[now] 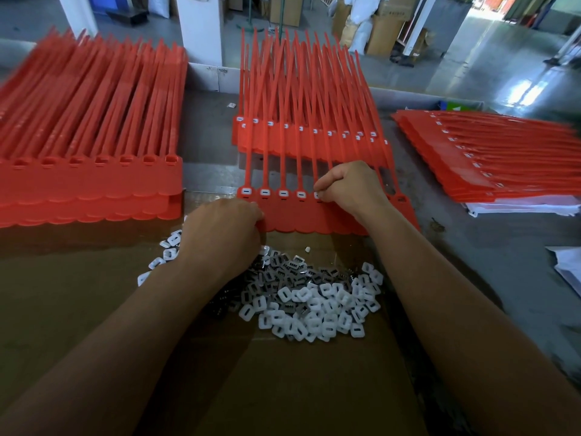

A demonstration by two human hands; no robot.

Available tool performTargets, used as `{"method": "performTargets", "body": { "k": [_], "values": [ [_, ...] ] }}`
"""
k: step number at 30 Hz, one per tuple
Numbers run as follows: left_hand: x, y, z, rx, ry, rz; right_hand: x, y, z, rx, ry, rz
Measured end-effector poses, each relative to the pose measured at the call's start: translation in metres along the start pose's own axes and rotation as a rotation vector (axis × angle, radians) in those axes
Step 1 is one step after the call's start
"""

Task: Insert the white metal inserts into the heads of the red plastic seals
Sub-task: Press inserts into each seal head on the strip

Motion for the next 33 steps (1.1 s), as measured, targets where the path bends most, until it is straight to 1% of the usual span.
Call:
{"method": "performTargets", "body": {
  "k": [3,6,11,13,16,21,24,30,33],
  "values": [
    [0.000,0.000,0.000,0.002,-0.002,-0.003,0.002,0.002,-0.002,-0.007,-0.034,-0.006],
    [0.000,0.000,-0.001,0.003,-0.005,0.000,0.005,0.003,-0.005,-0.032,-0.069,-0.055],
    [0.000,-0.001,0.000,0.000,-0.003,0.010,0.008,0.001,-0.014,-0.169,-0.077,-0.106],
    [0.000,-0.001,0.000,-0.005,-0.001,0.009,0.009,0.000,-0.012,-0.147,-0.086,-0.114],
    [0.000,-0.001,0.000,-0.009,0.000,0.008,0.008,0.002,-0.008,-0.023,-0.116,-0.090],
    [-0.001,0.000,0.000,-0.006,-0.008,0.009,0.008,0.001,-0.006,-0.003,-0.107,-0.088],
    [0.000,0.000,0.000,-0.008,-0.010,0.007,0.009,0.000,-0.006,-0.076,-0.083,-0.090],
    [-0.001,0.000,0.001,0.005,-0.017,0.014,0.006,-0.001,0.000,-0.032,-0.034,0.004],
    [0.000,0.001,0.001,0.005,-0.018,0.012,0.002,-0.001,0.000,-0.033,-0.001,0.018]
  ]
}}
Point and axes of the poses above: each hand's wrist, its own x-axis towards the middle knuckle, its own y-axis out of the back of the hand, z = x × y, the point moved 4 cm from there along x, towards the middle knuckle, and after that the axes turned 15 degrees about -y, right-handed, at the moved point
